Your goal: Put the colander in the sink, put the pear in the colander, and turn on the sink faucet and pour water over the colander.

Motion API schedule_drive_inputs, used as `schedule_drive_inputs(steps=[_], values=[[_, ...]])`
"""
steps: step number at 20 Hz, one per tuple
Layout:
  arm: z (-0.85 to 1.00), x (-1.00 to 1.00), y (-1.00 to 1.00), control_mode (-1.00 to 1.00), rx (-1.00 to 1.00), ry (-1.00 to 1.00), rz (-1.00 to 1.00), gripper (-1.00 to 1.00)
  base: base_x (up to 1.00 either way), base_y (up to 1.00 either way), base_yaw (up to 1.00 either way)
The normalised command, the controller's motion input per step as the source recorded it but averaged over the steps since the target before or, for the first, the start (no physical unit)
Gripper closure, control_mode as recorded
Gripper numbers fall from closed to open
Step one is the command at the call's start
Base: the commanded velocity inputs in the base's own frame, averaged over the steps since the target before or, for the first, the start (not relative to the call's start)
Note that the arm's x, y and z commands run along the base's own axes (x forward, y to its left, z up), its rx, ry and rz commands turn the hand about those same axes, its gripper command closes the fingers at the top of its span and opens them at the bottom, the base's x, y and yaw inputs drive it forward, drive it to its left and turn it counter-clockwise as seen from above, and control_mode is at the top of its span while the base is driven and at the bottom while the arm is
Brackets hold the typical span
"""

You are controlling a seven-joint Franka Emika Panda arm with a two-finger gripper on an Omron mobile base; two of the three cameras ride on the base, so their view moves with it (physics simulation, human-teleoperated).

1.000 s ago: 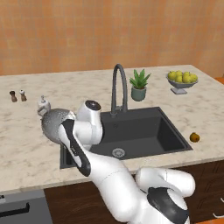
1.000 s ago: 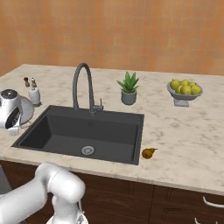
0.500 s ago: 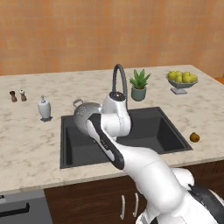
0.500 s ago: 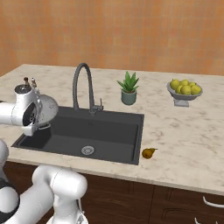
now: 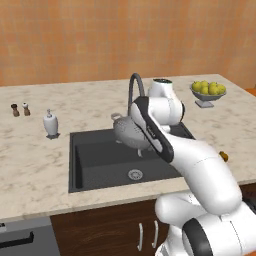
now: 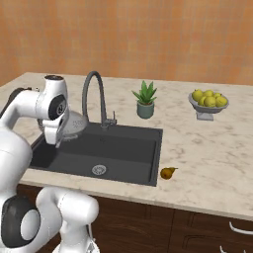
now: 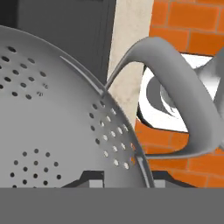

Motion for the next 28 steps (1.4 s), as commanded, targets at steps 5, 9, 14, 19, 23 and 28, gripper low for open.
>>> schedule_drive_inputs(steps=[5,9,14,19,23,28], values=[[0.36,-0.83,-0.83,-1.00,-0.02,0.09,0.24,1.00,0.00,0.00,0.00],[0.18,-0.20,-1.00,-1.00,-0.05,0.13,0.05,1.00,0.00,0.00,0.00],[0.11,0.05,-1.00,-1.00,-0.07,0.09,0.01,1.00,0.00,0.00,0.00],[-0.07,0.01,-0.98,-1.00,-0.01,-0.03,0.19,1.00,0.00,0.00,0.00],[-0.37,0.06,-0.62,-1.00,0.00,-0.01,0.32,1.00,0.00,0.00,0.00],[-0.50,0.17,-0.24,-1.00,0.00,-0.13,0.33,1.00,0.00,0.00,0.00]])
